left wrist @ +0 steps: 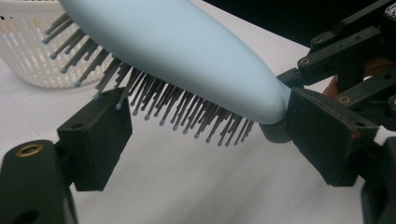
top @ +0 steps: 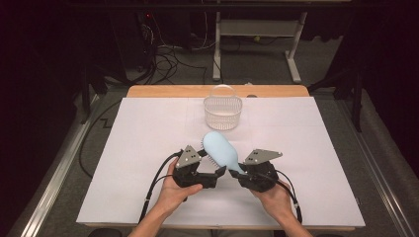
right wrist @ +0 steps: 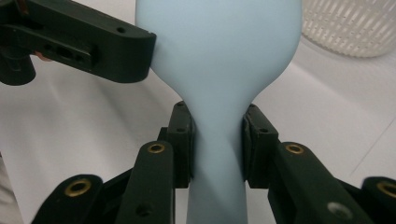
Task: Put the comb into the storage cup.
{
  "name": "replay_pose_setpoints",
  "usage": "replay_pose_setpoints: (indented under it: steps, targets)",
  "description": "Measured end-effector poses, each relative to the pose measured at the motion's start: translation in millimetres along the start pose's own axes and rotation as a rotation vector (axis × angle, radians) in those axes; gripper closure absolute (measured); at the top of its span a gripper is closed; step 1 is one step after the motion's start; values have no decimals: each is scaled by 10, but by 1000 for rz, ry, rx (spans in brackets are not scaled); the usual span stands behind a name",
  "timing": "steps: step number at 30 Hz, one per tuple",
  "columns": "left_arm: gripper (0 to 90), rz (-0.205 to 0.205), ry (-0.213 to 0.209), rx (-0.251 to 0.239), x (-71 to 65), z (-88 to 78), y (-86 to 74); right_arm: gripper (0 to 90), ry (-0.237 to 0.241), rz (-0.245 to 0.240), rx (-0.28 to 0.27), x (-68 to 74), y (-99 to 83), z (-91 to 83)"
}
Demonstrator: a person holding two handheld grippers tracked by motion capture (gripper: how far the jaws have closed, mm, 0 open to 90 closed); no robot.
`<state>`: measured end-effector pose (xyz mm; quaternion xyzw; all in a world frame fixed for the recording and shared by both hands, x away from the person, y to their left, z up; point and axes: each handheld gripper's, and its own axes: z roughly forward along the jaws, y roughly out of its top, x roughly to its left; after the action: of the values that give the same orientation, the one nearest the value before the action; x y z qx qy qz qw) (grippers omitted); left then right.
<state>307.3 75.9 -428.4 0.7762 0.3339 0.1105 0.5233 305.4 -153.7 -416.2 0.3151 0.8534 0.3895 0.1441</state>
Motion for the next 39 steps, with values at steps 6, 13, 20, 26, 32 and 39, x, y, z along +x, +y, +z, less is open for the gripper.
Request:
replay_pose_setpoints:
  steps: [6,13,20,26,32,39]
  targets:
    - [148,-19,-4,-2,12,9,9,702,-3,-10,-4,36,10,29]
    - [127,-36,-10,2,17,41,37,702,3,-23,-11,90,24,51]
    - [109,-61,-30,-5,28,82,66,702,15,-46,-27,151,35,50]
    - [159,-65,-28,-17,23,81,81,703,22,-60,-18,185,40,67]
    - [228,-57,-47,-17,20,60,106,703,11,-62,-6,166,40,78]
    - [305,-57,-82,-32,20,22,130,703,4,-66,-1,148,53,60]
